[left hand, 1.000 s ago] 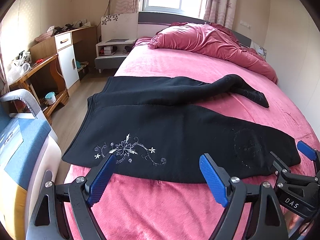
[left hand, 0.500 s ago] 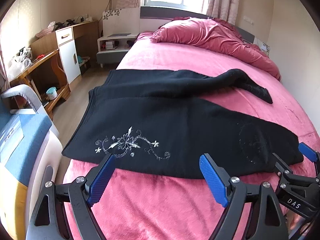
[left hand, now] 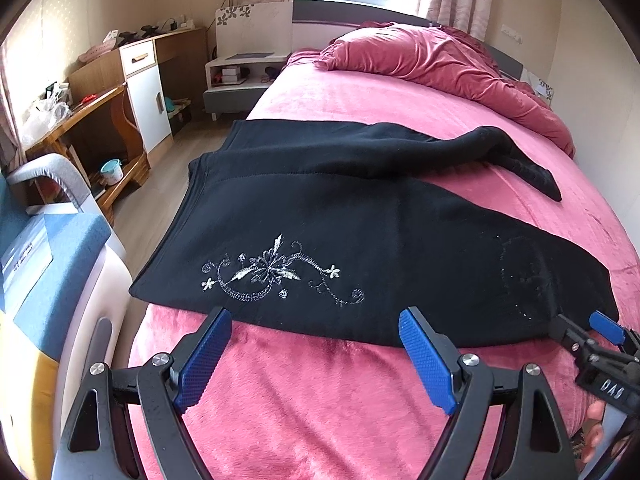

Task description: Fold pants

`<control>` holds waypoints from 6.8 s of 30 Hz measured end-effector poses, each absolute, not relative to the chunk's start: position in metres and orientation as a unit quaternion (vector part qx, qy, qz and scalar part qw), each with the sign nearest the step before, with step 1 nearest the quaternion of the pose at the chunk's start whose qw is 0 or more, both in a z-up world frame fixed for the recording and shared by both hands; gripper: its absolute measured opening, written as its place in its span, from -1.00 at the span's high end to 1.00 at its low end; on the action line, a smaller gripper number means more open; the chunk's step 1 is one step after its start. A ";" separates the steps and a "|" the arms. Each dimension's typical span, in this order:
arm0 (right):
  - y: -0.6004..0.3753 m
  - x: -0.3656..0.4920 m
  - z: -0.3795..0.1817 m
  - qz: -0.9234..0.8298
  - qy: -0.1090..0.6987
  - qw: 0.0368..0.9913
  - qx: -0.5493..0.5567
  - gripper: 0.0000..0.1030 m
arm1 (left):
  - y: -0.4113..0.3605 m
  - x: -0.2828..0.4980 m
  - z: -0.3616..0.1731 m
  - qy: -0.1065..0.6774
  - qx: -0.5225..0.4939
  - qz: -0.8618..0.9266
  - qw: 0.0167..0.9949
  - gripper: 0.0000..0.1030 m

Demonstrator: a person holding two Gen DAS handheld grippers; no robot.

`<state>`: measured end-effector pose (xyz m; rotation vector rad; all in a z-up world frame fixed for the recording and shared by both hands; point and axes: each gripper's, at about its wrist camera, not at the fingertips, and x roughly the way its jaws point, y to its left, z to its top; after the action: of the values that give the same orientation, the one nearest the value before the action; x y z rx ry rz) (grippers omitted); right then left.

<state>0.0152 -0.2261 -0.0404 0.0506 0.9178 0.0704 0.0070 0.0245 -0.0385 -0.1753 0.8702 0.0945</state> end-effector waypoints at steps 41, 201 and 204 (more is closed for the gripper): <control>-0.502 0.070 -0.122 -0.132 0.437 0.798 0.393 0.32 | 0.206 0.047 -0.119 0.467 -0.369 0.110 0.796 0.27; -0.243 0.272 0.012 0.199 0.426 0.843 0.261 0.86 | 0.261 0.166 0.060 0.415 -0.238 -0.063 0.876 0.90; -0.249 0.236 0.017 0.210 0.414 0.846 0.261 0.86 | 0.254 0.168 0.070 0.413 -0.224 -0.067 0.880 0.90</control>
<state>0.2365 -0.2492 0.0166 0.5503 0.8728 0.4439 0.1684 0.2536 0.0697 -0.4676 0.8610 -0.1393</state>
